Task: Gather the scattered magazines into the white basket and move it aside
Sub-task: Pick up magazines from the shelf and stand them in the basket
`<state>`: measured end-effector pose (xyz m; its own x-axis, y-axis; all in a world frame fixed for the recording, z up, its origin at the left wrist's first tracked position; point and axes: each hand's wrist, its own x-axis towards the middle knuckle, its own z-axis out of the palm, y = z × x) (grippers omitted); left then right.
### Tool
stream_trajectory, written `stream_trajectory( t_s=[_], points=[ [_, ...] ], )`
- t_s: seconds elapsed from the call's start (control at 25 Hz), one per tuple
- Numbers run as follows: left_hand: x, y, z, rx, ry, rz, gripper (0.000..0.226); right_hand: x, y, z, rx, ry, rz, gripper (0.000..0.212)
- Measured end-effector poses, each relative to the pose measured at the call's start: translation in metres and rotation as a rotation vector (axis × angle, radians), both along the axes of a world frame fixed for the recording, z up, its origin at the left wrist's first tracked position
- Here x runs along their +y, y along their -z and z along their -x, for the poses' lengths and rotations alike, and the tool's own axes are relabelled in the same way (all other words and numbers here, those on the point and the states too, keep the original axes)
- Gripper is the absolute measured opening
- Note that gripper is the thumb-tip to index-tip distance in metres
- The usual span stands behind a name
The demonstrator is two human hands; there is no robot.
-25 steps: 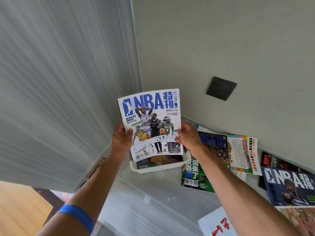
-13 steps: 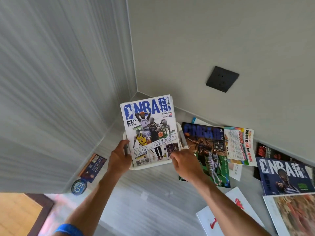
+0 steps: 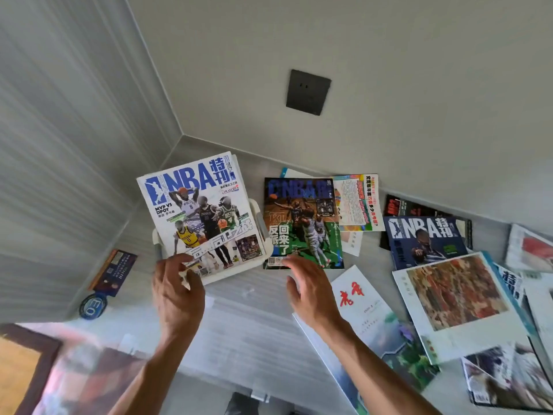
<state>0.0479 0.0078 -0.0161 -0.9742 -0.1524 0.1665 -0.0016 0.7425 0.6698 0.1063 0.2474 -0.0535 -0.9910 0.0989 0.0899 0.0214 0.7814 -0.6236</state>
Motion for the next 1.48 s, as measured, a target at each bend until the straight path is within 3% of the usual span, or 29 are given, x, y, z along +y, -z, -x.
stream_trajectory(
  t_s=[0.08, 0.12, 0.2, 0.28, 0.32, 0.4, 0.48, 0.56, 0.6, 0.68, 0.76, 0.84, 0.96, 1.04, 1.16, 1.24, 1.36, 1.48],
  points=[
    [0.046, 0.0, -0.043, -0.178, 0.186, -0.186, 0.027, 0.041, 0.01, -0.044, -0.258, 0.24, 0.098, 0.033],
    [0.067, 0.007, -0.067, -0.35, 0.292, -0.227, 0.029, 0.065, 0.016, -0.069, -0.419, 0.339, 0.03, 0.035],
    [0.106, 0.026, -0.115, -0.671, 0.479, -0.154, 0.026, 0.108, 0.028, -0.125, -0.682, 0.471, -0.226, 0.049],
    [0.14, 0.047, -0.149, -0.809, 0.565, -0.039, 0.034, 0.133, 0.036, -0.167, -0.776, 0.526, -0.257, 0.075],
    [0.155, 0.055, -0.156, -0.846, 0.521, -0.07, 0.041, 0.141, 0.039, -0.179, -0.774, 0.545, -0.216, 0.085],
    [0.178, 0.063, -0.154, -0.936, 0.231, -0.425, 0.05, 0.152, 0.045, -0.189, -0.758, 0.547, -0.226, 0.094],
    [0.199, 0.068, -0.149, -1.076, -0.038, -0.717, 0.051, 0.166, 0.048, -0.193, -0.75, 0.553, -0.208, 0.087],
    [0.214, 0.074, -0.148, -1.088, -0.042, -0.695, 0.036, 0.167, 0.052, -0.194, -0.775, 0.504, -0.112, 0.059],
    [0.219, 0.077, -0.151, -1.051, 0.047, -0.576, 0.031, 0.162, 0.054, -0.195, -0.793, 0.465, -0.061, 0.047],
    [0.225, 0.079, -0.159, -0.954, 0.141, -0.466, 0.027, 0.151, 0.053, -0.204, -0.77, 0.499, 0.07, 0.037],
    [0.222, 0.07, -0.159, -0.936, 0.213, -0.721, 0.025, 0.155, 0.049, -0.211, -0.651, 0.606, 0.287, 0.039],
    [0.203, 0.048, -0.145, -0.943, 0.304, -0.976, 0.035, 0.166, 0.035, -0.198, -0.546, 0.626, 0.542, 0.025],
    [0.159, 0.002, -0.11, -0.752, 0.134, -1.034, 0.023, 0.151, 0.006, -0.148, -0.569, 0.389, 0.779, 0.009],
    [0.126, -0.026, -0.076, -0.568, -0.02, -1.027, 0.026, 0.122, -0.019, -0.106, -0.535, 0.237, 0.81, 0.01],
    [0.077, -0.07, -0.006, -0.355, -0.053, -1.078, 0.029, 0.083, -0.066, -0.027, -0.358, 0.14, 0.837, 0.02],
    [0.046, -0.084, 0.036, -0.352, -0.023, -1.019, 0.036, 0.059, -0.092, 0.024, -0.256, 0.104, 0.838, 0.022],
    [0.012, -0.063, 0.057, -0.447, 0.013, -0.704, 0.043, 0.024, -0.097, 0.071, -0.19, 0.101, 0.742, 0.016],
    [-0.01, -0.04, 0.07, -0.345, 0.046, -0.633, 0.05, 0.0, -0.083, 0.101, -0.205, 0.122, 0.643, 0.014]
  ],
)
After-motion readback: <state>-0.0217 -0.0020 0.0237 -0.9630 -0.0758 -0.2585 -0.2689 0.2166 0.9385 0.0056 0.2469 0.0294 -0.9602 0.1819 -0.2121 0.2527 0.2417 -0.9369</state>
